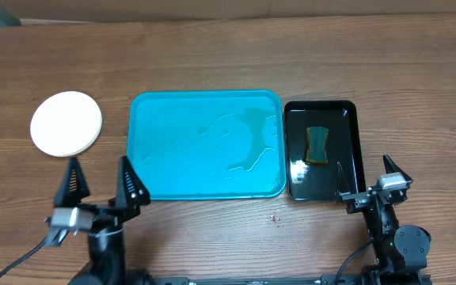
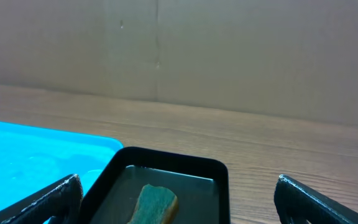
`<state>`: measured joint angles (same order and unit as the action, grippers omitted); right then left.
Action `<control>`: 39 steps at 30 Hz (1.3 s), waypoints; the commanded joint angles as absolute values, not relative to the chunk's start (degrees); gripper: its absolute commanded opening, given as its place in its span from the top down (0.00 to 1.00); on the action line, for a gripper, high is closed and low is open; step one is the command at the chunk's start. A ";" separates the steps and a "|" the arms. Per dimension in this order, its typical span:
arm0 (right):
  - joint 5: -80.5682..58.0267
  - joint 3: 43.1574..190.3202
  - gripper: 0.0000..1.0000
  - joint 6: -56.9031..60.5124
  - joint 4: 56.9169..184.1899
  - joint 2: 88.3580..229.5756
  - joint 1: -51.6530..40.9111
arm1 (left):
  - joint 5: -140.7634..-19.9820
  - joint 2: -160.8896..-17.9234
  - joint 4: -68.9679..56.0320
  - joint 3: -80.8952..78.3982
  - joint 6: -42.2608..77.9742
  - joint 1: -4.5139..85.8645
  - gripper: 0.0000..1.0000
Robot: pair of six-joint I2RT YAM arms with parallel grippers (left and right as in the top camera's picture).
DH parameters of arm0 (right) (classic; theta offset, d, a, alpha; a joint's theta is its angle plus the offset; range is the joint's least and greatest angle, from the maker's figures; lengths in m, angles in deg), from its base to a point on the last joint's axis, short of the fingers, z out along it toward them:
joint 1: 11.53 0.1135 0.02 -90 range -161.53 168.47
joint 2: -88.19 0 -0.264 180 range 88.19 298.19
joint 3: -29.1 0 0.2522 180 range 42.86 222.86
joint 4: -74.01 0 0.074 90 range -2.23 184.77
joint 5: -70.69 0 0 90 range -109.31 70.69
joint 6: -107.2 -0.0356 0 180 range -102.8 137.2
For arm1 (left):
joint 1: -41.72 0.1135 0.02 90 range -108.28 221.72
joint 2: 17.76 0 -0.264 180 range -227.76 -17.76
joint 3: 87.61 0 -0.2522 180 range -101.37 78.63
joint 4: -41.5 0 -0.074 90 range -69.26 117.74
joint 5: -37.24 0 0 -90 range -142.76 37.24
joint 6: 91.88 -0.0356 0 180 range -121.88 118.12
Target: Clean dirty plates on tray and stack at the side
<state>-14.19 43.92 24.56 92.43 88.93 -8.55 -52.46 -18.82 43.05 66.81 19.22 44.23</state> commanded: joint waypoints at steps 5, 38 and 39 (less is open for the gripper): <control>-14.32 43.31 0.00 24.73 92.17 88.36 -8.66 | -51.19 -17.97 42.04 75.45 19.99 44.38 0.00; -14.32 43.31 0.00 24.73 92.17 88.36 -8.66 | -58.12 -18.01 23.64 78.27 2.37 44.31 0.00; -14.32 43.31 0.00 24.73 92.17 88.36 -8.66 | -58.12 -18.01 23.64 78.27 2.37 44.31 0.00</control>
<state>-14.21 43.92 24.56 92.46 88.93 -8.55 -57.27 -18.67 23.29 77.63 3.84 44.23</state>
